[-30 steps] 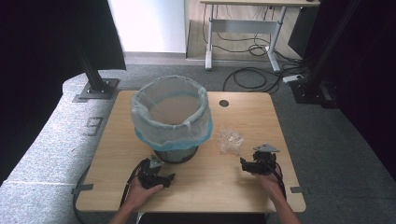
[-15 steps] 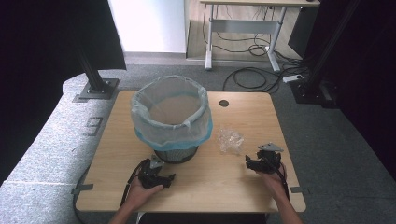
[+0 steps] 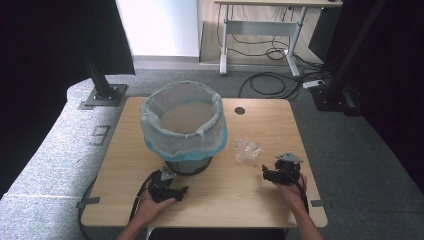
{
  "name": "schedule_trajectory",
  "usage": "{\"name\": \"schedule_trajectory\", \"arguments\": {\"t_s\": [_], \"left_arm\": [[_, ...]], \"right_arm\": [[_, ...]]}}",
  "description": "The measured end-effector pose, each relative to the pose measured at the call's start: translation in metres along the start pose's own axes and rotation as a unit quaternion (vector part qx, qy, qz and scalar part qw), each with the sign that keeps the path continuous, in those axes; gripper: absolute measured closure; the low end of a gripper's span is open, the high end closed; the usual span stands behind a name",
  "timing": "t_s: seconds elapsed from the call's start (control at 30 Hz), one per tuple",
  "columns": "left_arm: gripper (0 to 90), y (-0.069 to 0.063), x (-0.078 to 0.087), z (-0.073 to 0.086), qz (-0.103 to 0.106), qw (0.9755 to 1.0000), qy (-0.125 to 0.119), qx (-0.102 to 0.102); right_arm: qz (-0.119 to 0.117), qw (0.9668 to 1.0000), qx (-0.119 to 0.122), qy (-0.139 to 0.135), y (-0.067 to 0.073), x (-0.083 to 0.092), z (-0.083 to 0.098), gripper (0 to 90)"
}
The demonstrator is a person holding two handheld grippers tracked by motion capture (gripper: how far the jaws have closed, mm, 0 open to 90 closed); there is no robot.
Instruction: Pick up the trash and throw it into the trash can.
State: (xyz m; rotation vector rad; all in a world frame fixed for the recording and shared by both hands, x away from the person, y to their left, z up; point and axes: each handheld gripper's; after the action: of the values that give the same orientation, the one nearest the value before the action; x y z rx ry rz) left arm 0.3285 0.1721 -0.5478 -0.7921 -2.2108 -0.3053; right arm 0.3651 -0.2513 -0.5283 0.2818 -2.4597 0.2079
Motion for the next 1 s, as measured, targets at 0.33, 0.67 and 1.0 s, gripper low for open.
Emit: {"name": "schedule_trajectory", "arguments": {"t_s": [0.33, 0.67, 1.0], "left_arm": [[13.9, -0.001, 0.000, 0.000, -0.002, 1.0000, -0.001, 0.000], [13.9, -0.001, 0.000, 0.000, -0.001, 1.0000, -0.001, 0.000], [13.9, -0.001, 0.000, 0.000, 0.000, 1.0000, -0.001, 0.001]], "right_arm": [[-0.019, 0.9998, -0.002, -0.006, 0.004, -0.008, -0.005, 14.2], [-0.044, 0.9989, 0.004, -0.012, 0.012, -0.019, -0.010, 19.4], [-0.071, 0.9974, 0.014, -0.006, 0.025, -0.026, -0.013, 23.8]]}}
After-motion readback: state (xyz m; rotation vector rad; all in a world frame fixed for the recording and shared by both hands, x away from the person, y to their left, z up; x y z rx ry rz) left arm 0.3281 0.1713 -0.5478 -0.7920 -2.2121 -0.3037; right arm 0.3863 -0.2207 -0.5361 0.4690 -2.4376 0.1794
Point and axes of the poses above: each handheld gripper's, and its own axes: x roughly backward along the jaws, z roughly out of its underside, y roughly to its left, and after that the axes turned 1 degree about z, right-handed
